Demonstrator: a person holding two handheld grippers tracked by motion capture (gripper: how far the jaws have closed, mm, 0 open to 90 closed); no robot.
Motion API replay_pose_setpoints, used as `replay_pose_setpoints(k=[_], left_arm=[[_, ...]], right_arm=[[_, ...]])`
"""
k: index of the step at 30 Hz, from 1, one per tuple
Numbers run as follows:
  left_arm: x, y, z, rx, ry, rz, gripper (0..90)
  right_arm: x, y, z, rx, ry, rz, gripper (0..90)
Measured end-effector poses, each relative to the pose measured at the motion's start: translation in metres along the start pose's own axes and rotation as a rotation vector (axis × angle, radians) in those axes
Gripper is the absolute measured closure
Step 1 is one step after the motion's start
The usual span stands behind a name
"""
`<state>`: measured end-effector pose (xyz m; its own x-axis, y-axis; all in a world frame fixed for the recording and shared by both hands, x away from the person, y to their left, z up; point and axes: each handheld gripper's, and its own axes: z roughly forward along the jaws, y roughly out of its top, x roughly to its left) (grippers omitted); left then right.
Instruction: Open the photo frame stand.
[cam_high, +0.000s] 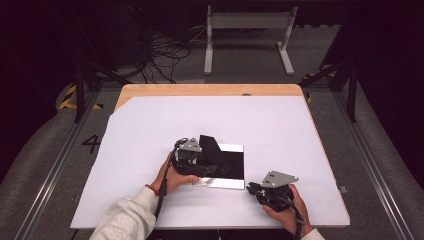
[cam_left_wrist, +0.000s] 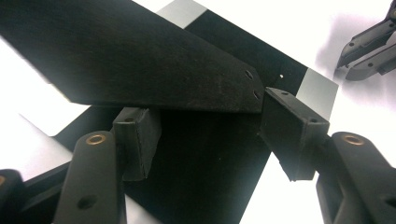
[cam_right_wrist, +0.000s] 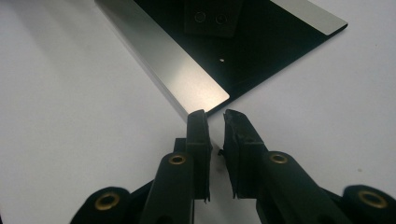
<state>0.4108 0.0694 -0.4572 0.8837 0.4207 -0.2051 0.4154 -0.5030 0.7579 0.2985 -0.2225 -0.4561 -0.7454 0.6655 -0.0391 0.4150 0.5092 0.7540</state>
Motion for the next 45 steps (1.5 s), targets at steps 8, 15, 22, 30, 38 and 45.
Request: replay_pose_setpoints(k=[8,15,22,30,38,45], left_arm=[[-0.001,0.001,0.007,0.008,-0.034,-0.041,54.5],[-0.003,0.002,0.005,-0.003,-0.072,-0.035,65.5],[-0.003,0.002,0.008,0.003,-0.082,-0.047,66.1],[-0.009,0.003,0.012,0.023,-0.067,-0.021,64.6],[-0.014,0.003,0.014,0.042,-0.08,-0.001,76.3],[-0.015,0.003,0.016,0.026,-0.087,-0.022,70.2]], right_arm=[[0.001,0.0,0.002,0.006,0.006,-0.007,80.1],[0.001,0.0,0.002,0.007,0.006,-0.011,79.8],[0.002,0.0,0.003,0.007,0.008,-0.01,79.5],[0.001,0.0,0.002,0.003,0.005,-0.01,79.3],[0.001,0.0,0.001,0.002,0.004,-0.01,79.2],[0.0,-0.001,0.001,0.004,0.003,-0.006,79.1]])
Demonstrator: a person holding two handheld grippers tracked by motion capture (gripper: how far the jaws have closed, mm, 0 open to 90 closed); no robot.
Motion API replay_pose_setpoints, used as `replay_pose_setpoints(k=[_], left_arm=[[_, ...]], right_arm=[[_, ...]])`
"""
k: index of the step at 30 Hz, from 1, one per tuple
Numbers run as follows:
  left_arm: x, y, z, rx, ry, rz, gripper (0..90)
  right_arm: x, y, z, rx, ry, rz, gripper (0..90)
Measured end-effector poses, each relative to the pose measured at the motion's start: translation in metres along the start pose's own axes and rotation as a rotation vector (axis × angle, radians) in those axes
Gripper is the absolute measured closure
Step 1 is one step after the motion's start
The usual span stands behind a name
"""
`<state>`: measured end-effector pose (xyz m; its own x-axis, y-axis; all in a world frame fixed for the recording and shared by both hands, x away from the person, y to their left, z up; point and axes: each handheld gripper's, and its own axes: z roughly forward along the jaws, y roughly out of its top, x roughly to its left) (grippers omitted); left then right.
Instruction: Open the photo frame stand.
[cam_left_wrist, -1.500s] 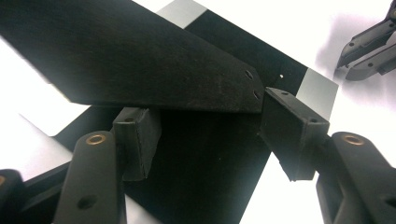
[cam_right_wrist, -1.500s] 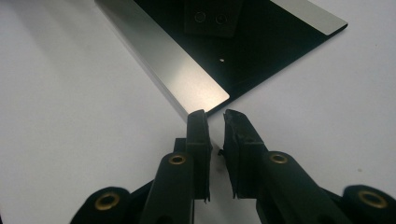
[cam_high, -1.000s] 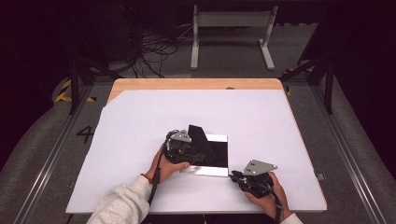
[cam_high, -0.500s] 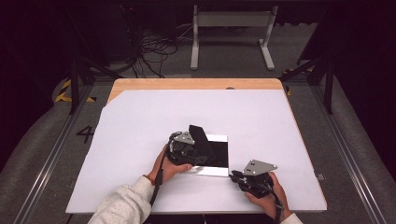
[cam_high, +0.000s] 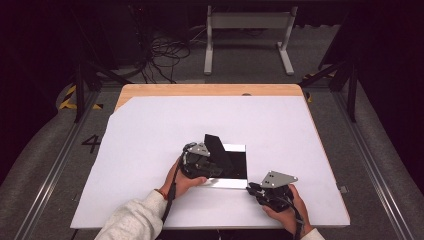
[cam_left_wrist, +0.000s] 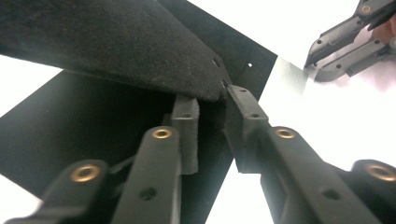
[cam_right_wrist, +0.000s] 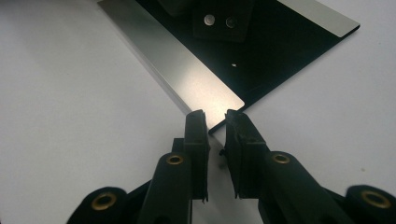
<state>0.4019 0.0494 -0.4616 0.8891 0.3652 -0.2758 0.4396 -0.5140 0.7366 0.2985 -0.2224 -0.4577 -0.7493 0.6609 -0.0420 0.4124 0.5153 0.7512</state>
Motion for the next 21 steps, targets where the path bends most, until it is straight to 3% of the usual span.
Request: replay_pose_setpoints(k=[2,3,8,13,16,21], left_arm=[[-0.001,0.001,0.0,-0.008,0.008,0.005,62.5],[-0.001,0.002,0.0,-0.016,0.021,-0.015,60.6],[0.002,0.002,0.001,-0.048,0.022,-0.053,65.3],[0.007,0.0,-0.001,-0.074,-0.034,-0.095,71.8],[0.007,0.0,-0.003,-0.083,-0.048,-0.092,75.0],[0.01,-0.001,-0.006,-0.111,-0.108,-0.146,80.0]], right_arm=[[0.0,0.0,0.0,0.0,0.001,0.0,79.1],[0.0,0.0,0.0,-0.001,0.001,0.0,79.1],[0.0,-0.001,0.0,0.0,0.001,0.002,79.2],[0.0,0.0,0.0,-0.001,0.003,0.0,79.2],[-0.001,-0.001,-0.001,-0.001,0.002,0.0,79.0],[-0.001,-0.002,-0.003,-0.001,-0.001,0.002,78.1]])
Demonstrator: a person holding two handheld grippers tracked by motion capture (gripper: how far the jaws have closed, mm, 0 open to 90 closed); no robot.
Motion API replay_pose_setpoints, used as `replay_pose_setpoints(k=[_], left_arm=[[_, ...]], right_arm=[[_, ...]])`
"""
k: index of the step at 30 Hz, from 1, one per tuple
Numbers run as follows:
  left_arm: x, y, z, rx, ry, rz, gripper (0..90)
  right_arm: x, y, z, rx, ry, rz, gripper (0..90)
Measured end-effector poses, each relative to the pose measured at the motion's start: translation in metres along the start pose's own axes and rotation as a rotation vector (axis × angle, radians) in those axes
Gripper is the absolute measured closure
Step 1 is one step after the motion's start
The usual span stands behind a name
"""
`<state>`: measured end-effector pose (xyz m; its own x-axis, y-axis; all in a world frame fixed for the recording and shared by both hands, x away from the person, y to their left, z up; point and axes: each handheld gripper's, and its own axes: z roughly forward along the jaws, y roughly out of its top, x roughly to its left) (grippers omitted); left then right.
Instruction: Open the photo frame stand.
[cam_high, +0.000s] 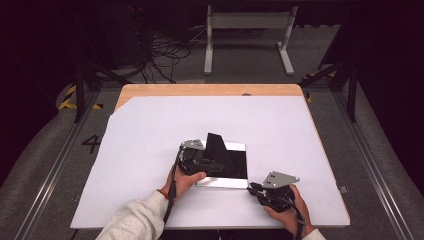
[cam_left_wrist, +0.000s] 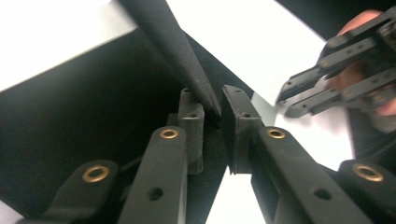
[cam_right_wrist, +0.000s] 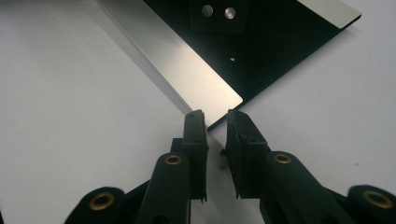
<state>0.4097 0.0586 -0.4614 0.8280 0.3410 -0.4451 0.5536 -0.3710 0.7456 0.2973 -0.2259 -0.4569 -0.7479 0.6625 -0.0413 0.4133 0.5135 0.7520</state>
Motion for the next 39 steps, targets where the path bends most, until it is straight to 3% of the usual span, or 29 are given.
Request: replay_pose_setpoints(k=[4,8,17,21,25,27,30,33,35,39], left_arm=[[0.001,0.0,-0.002,-0.022,-0.037,-0.024,83.0],[0.001,0.001,-0.003,-0.024,-0.046,-0.024,84.5],[-0.001,0.0,-0.004,0.033,0.005,0.035,79.8],[0.003,-0.002,-0.003,0.046,-0.001,0.032,79.2],[0.003,-0.004,-0.006,0.035,-0.024,0.02,81.0],[0.005,-0.006,-0.008,0.02,-0.061,-0.012,82.6],[0.005,-0.007,-0.008,0.015,-0.062,-0.02,83.2],[0.005,-0.007,-0.009,0.012,-0.062,-0.013,83.5],[0.002,-0.006,-0.01,0.014,-0.049,0.019,83.6],[0.001,-0.006,-0.01,0.008,-0.049,0.032,83.6]], right_arm=[[0.001,0.0,0.0,0.008,0.008,-0.014,76.0],[0.003,0.0,0.001,0.02,0.015,-0.025,73.6],[0.001,0.002,0.004,0.023,0.026,-0.004,64.1],[0.004,0.004,0.005,0.029,0.026,-0.023,62.7],[-0.002,0.005,-0.005,-0.011,0.034,0.003,69.8],[-0.007,0.006,-0.011,-0.028,0.019,0.012,74.9],[-0.011,0.005,-0.012,-0.026,0.0,0.021,75.4],[-0.01,0.003,-0.006,0.004,-0.01,0.007,76.5],[-0.008,0.004,0.001,0.029,-0.034,-0.03,77.1],[-0.011,0.007,0.006,0.034,-0.044,-0.03,77.6]])
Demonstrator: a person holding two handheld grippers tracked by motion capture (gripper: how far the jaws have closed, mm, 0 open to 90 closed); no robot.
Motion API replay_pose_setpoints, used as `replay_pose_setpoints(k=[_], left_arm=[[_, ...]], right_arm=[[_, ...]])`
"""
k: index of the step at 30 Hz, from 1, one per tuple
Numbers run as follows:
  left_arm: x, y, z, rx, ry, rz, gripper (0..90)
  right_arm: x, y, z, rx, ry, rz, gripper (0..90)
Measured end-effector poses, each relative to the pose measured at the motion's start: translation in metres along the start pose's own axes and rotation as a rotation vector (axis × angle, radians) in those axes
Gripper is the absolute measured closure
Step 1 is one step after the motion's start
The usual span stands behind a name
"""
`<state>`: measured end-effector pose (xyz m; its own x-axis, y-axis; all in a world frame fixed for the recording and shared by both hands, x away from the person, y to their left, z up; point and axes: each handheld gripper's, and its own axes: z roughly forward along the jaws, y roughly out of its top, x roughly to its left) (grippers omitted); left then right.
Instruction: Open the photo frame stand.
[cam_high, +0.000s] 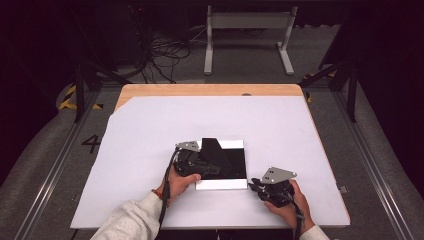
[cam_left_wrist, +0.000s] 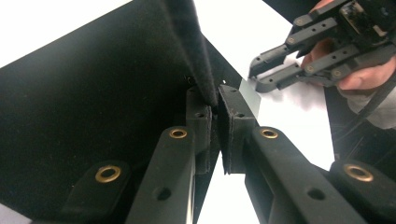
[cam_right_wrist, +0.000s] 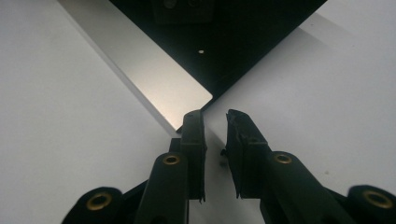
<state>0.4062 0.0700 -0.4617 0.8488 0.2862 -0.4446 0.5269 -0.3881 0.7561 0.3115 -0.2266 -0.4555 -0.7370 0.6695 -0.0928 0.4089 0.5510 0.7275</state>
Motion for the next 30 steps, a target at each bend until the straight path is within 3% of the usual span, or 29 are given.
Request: replay_pose_setpoints(k=[9,21,25,30], left_arm=[[-0.002,0.0,-0.001,-0.009,-0.019,0.023,84.4],[0.001,-0.003,-0.005,-0.037,-0.065,0.006,86.5],[0.001,-0.004,-0.005,-0.038,-0.069,0.01,86.4],[-0.003,-0.004,-0.007,-0.027,-0.044,0.035,86.4]], right_arm=[[-0.006,0.006,0.008,0.002,0.012,-0.001,84.0],[-0.012,0.014,0.015,0.025,0.014,-0.02,89.3],[-0.015,0.018,0.019,0.033,0.002,-0.025,90.0],[-0.016,0.02,0.022,0.029,0.003,-0.019,90.0]])
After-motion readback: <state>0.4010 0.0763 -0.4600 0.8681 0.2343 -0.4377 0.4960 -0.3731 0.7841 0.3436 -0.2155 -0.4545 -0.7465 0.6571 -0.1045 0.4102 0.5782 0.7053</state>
